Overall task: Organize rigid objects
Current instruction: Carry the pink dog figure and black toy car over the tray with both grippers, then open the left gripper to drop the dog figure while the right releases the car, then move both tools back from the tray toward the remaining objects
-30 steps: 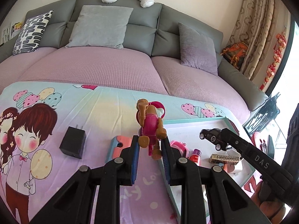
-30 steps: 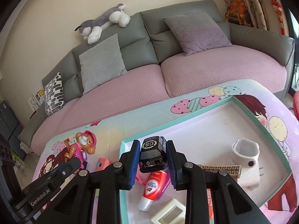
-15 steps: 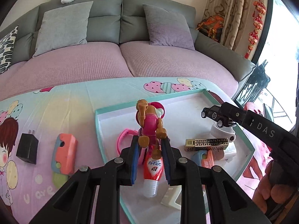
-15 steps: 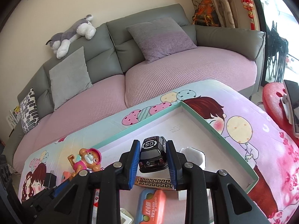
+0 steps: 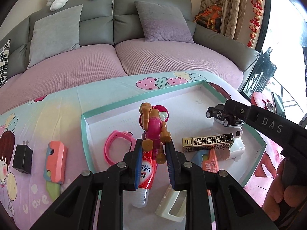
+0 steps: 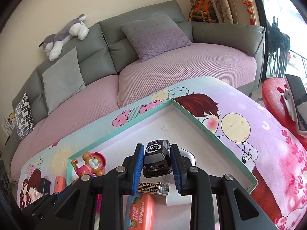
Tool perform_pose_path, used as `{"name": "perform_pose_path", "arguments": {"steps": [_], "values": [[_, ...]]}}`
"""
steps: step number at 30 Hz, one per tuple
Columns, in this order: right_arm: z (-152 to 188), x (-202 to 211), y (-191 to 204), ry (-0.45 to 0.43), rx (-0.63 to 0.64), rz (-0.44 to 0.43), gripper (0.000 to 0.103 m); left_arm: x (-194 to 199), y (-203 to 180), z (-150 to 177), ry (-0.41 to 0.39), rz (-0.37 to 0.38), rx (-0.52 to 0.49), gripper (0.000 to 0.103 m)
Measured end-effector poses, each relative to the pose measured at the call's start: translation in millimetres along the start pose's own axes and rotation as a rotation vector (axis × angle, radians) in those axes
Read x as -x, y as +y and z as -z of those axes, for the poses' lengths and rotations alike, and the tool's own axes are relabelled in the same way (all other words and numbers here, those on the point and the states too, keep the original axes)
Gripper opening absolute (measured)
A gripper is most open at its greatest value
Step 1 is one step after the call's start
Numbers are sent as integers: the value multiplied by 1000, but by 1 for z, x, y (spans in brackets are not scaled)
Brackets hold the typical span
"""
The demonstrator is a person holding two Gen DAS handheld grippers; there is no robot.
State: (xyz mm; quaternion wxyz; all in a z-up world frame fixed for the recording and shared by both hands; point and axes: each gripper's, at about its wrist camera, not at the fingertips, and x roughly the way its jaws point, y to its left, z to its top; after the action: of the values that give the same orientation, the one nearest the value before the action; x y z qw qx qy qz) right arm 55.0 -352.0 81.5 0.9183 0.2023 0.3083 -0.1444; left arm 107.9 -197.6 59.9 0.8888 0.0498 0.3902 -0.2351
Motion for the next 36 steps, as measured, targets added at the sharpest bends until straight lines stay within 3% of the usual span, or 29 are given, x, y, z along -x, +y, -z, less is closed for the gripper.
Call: {"name": "perform_pose_path", "arguments": {"steps": [12, 16, 21, 24, 33, 35, 36], "values": [[0, 0, 0, 29, 22, -5, 31, -2, -6, 1, 30, -26, -20, 26], [-2, 3, 3, 29, 38, -2, 39, 4, -3, -1, 17, -36, -9, 44], [-6, 12, 8, 10, 51, -12, 41, 18, 9, -6, -13, -50, 26, 46], [-7, 16, 13, 6, 65, -15, 41, 26, 22, -7, -30, -74, 66, 54], [1, 4, 31, 67, 120, -17, 44, 38, 75, -4, -32, -195, 214, 60], [4, 0, 36, 87, 136, -14, 54, 38, 84, -2, -22, -222, 242, 69], [6, -2, 38, 98, 143, -11, 54, 37, 87, 0, -16, -233, 255, 82]]}}
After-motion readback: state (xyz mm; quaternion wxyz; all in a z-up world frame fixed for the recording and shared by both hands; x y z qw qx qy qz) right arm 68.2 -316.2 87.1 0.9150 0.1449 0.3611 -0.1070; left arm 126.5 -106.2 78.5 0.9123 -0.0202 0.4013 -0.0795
